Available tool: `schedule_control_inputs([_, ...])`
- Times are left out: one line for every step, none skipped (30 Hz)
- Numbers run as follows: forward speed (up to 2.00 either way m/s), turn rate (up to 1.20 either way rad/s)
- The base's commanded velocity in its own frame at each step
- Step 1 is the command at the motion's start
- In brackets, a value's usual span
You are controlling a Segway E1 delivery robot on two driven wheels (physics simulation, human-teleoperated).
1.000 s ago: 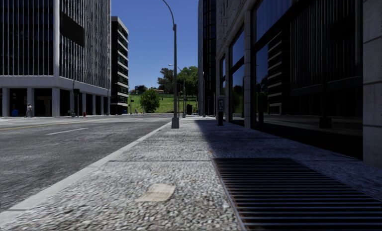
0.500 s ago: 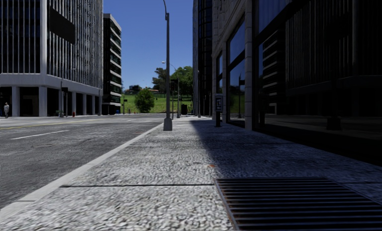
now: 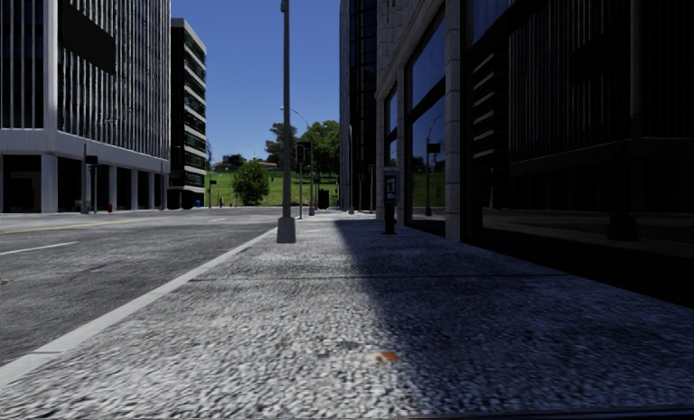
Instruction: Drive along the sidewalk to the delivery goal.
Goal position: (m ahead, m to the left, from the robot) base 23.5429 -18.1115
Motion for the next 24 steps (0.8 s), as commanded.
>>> schedule_control_inputs([2.00,0.00])
schedule_control_inputs([2.00,0.00])
schedule_control_inputs([2.00,0.00])
schedule_control_inputs([2.00,0.00])
schedule_control_inputs([2.00,0.00])
schedule_control_inputs([2.00,0.00])
schedule_control_inputs([2.00,0.00])
schedule_control_inputs([2.00,0.00])
schedule_control_inputs([2.00,0.00])
schedule_control_inputs([2.00,0.00])
schedule_control_inputs([2.00,0.00])
schedule_control_inputs([2.00,0.00])
schedule_control_inputs([2.00,0.00])
schedule_control_inputs([2.00,0.00])
schedule_control_inputs([2.00,0.00])
schedule_control_inputs([2.00,0.00])
schedule_control_inputs([2.00,0.00])
schedule_control_inputs([2.00,0.00])
schedule_control_inputs([2.00,0.00])
schedule_control_inputs([2.00,0.00])
schedule_control_inputs([2.00,0.00])
schedule_control_inputs([2.00,0.00])
schedule_control_inputs([2.00,0.00])
schedule_control_inputs([2.00,0.00])
